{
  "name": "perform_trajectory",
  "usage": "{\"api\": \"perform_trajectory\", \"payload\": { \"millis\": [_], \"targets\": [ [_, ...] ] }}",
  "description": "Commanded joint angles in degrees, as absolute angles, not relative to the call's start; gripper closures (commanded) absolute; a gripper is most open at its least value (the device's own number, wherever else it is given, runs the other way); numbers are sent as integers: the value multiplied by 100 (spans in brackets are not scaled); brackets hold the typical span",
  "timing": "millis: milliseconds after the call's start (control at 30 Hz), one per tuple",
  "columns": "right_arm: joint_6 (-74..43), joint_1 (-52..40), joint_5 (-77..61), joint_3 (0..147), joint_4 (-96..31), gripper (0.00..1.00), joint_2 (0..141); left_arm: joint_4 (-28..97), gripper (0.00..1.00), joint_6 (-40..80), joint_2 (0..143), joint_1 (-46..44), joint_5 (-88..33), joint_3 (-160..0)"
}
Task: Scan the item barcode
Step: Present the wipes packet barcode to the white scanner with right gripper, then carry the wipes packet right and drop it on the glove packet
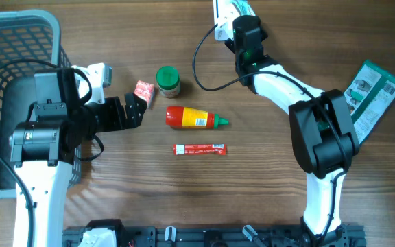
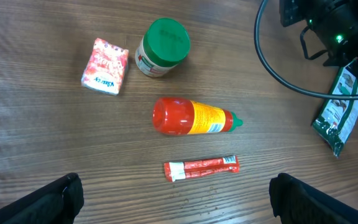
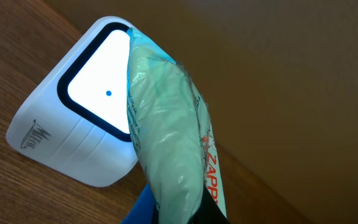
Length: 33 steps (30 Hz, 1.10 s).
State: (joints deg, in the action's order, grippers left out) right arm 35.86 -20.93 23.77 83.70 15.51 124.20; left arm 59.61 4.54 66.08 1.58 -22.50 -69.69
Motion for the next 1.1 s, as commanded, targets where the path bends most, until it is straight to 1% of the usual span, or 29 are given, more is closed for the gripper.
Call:
{"api": "perform_trajectory", "payload": {
  "millis": [0,33,67,133,200,233,367,433,533,600,667,700,767,833,933,967,1000,1033,1067],
  "targets": [
    [3179,-2121,2587,8399,1627,95,12525,5951,0,322,6600,178,-2241,-7013],
    [2639,-2121,2934,8399,1562,96,12460,5951,0,322,6600,178,-2239,-7013],
    [2274,-2115,2923,8399,1256,96,12320,5951,0,322,6600,178,-2239,-7013],
    [1669,-2091,2738,8399,729,96,12060,5951,0,322,6600,178,-2241,-7013],
    [862,-1914,2163,8399,-97,96,11592,5951,0,322,6600,178,-2241,-7013],
    [399,-1708,1653,8399,-692,96,11220,5951,0,322,6600,178,-2241,-7013],
    [-491,-893,757,8399,-1953,96,10431,5951,0,322,6600,178,-2239,-7013],
    [-646,-327,279,8399,-2528,96,10178,5951,0,322,6600,178,-2241,-7013],
    [-1085,515,54,8399,-3306,96,10127,5951,0,322,6600,178,-2239,-7013],
    [-1546,1039,189,8396,-3798,96,10180,5951,0,322,6600,178,-2239,-7013],
    [-2200,1437,867,8385,-4178,96,10200,5951,0,322,6600,178,-2241,-7013],
    [-2467,1592,1476,8385,-4348,96,10200,5951,0,322,6600,178,-2239,-7013],
    [-2477,1682,2366,8385,-4449,96,10200,5951,0,322,6600,178,-2239,-7013],
    [-2364,1673,2908,8385,-4456,96,10200,5951,0,322,6600,178,-2241,-7013],
    [-2228,1673,2917,8385,-4466,96,10202,5951,0,322,6600,178,-2239,-7013],
    [-2226,1673,2917,8385,-4464,77,10202,5951,0,322,6600,178,-2239,-7013],
    [-2226,1673,2917,8385,-4464,47,10202,5951,0,322,6600,178,-2241,-7013],
    [-2222,1673,2917,8385,-4466,25,10202,5951,0,322,6600,178,-2241,-7013],
    [-2110,1667,2886,8388,-4469,12,10200,5951,0,322,6600,178,-2241,-7013]
  ]
}}
